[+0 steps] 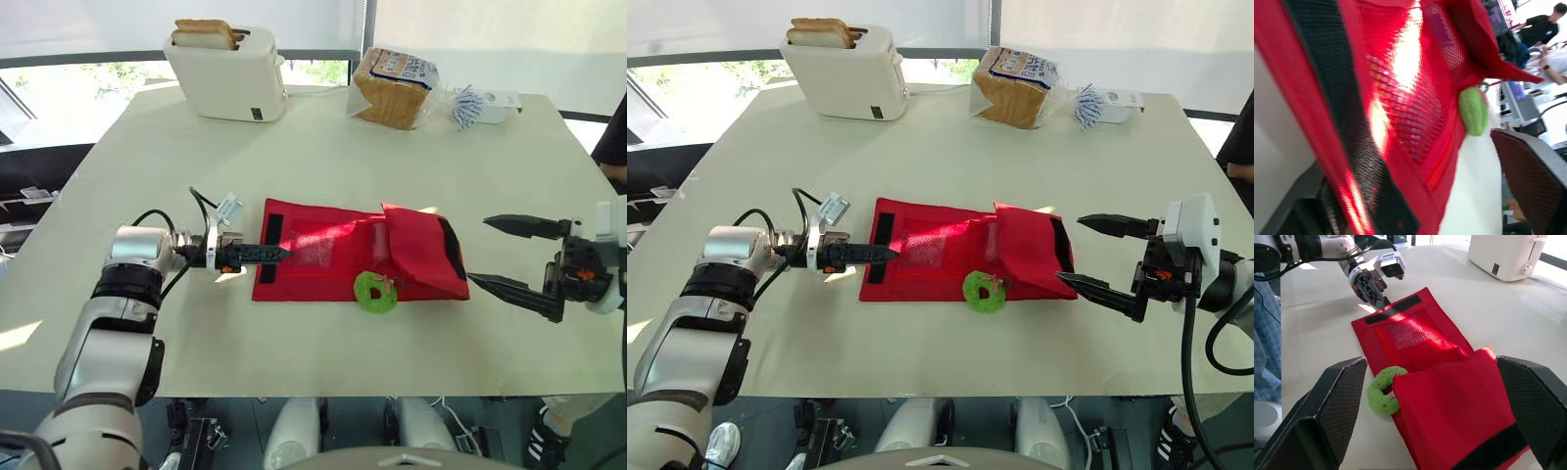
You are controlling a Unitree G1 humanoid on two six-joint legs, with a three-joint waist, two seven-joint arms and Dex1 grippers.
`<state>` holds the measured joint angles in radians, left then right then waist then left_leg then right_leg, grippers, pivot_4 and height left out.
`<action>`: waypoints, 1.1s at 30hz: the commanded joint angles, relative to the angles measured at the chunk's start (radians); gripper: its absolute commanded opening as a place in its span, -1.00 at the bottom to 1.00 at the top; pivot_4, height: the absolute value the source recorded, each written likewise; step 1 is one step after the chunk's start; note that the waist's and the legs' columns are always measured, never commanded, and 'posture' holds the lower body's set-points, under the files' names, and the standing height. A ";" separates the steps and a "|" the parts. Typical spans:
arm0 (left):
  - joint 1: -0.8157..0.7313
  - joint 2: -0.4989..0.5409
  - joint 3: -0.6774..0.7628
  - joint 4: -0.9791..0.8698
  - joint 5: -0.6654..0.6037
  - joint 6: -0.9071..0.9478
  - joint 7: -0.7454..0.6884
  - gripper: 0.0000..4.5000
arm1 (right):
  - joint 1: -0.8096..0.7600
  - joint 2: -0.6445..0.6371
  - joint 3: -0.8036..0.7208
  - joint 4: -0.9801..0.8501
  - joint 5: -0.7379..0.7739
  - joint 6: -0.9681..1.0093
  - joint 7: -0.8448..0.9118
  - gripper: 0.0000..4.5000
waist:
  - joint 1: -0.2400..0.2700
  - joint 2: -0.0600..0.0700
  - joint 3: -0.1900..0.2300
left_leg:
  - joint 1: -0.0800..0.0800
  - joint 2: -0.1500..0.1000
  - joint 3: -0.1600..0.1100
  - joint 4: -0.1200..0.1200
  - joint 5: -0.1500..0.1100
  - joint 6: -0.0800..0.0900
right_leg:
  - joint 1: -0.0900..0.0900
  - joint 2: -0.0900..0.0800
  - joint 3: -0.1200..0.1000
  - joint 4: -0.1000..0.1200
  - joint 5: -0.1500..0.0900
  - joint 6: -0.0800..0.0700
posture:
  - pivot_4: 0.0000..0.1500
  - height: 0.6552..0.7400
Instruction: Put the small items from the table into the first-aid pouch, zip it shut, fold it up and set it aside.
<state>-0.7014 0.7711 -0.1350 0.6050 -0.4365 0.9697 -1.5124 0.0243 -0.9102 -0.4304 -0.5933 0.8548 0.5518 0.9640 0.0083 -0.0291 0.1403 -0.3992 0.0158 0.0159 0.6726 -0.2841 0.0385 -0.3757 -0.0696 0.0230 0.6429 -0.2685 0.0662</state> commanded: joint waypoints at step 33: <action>0.400 -0.053 0.438 -0.445 -0.373 0.217 0.377 -0.99 | -0.057 0.004 0.017 -0.012 0.039 -0.013 0.004 1.00 | 0.005 0.000 0.000 | 0.001 0.001 -0.001 0.000 0.000 -0.001 | 0.000 -0.001 -0.001 0.000 0.000 0.000 | 1.00 1.00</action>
<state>-0.2693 0.7078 0.2931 0.1634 -0.7874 1.1931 -1.1390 -0.0199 -0.9069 -0.4052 -0.5966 0.8861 0.5456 0.9714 0.0136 -0.0288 0.1403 -0.3984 0.0173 0.0152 0.6725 -0.2839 0.0380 -0.3757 -0.0706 0.0218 0.6426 -0.2683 0.0658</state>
